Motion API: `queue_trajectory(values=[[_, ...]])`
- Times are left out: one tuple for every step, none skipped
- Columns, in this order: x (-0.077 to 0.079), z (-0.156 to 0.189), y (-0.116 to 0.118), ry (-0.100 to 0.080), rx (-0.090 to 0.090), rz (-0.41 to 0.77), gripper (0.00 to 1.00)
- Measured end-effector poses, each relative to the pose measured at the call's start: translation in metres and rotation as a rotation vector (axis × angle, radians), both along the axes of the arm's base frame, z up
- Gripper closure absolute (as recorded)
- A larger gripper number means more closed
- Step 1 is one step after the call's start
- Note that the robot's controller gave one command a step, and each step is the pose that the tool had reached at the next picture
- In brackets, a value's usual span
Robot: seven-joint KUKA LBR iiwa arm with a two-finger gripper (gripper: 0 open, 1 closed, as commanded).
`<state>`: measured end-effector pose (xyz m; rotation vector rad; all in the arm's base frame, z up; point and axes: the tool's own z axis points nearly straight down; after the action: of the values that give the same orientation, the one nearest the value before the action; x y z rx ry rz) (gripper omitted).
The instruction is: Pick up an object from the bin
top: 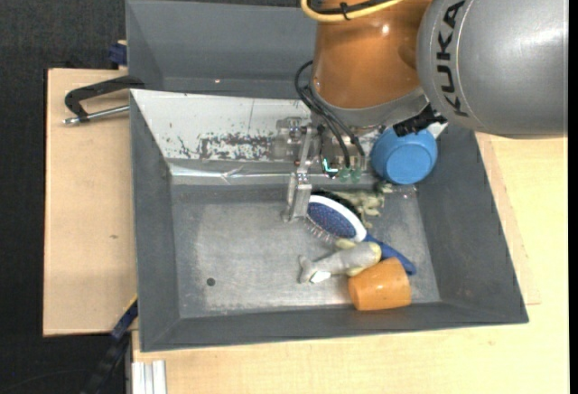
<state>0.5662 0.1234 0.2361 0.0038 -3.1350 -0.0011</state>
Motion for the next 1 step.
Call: queue_trajectory(values=[[-0.0027, -0.0764, -0.0494, 0.001, -0.003, 0.067, 0.0]])
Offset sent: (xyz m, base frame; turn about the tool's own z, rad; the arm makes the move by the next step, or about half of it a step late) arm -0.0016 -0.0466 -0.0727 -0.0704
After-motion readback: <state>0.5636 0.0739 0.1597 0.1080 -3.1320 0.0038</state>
